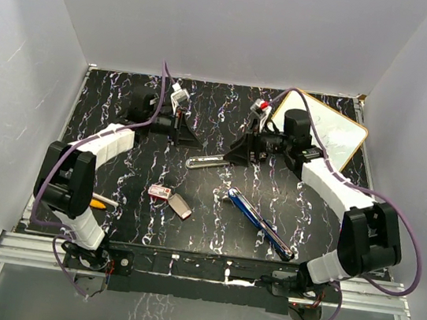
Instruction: Load the staples into the stapler
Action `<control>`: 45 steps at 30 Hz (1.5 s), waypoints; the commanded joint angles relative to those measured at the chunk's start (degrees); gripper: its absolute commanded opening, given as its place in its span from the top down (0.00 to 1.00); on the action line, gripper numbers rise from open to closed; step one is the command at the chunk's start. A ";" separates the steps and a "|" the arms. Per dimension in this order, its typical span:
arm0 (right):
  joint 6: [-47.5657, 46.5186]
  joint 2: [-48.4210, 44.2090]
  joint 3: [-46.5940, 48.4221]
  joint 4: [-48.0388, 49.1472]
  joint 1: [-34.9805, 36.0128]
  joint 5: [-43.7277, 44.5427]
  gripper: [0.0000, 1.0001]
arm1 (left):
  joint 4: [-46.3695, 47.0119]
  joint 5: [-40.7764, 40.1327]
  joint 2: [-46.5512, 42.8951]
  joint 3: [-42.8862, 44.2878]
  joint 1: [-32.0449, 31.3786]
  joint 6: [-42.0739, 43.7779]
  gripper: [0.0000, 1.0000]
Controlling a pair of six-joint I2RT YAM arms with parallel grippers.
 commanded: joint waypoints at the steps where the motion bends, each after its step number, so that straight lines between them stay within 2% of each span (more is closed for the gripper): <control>1: 12.27 1.13 0.92 15.23 1.20 -1.99 0.31 | 15.89 4.70 -3.99 -3.09 0.04 -12.00 0.89; 5: 16.97 2.48 0.38 19.95 2.43 -0.84 0.30 | 23.09 4.50 -4.43 -5.76 -0.05 -17.26 0.89; 20: 25.06 5.14 1.80 25.69 4.88 -1.85 0.28 | 22.61 3.13 -7.15 -7.20 -0.30 -16.80 0.88; 32: 29.77 4.96 1.85 29.29 4.82 -2.90 0.28 | 29.02 2.73 -7.46 -8.83 -0.84 -21.52 0.87; 42: 32.31 7.13 3.42 30.76 5.55 -0.53 0.34 | 33.24 3.11 -7.61 -9.71 -1.42 -24.50 0.87; 45: 33.66 7.62 3.37 32.76 5.74 -0.76 0.40 | 34.01 3.29 -7.49 -9.82 -1.70 -25.13 0.87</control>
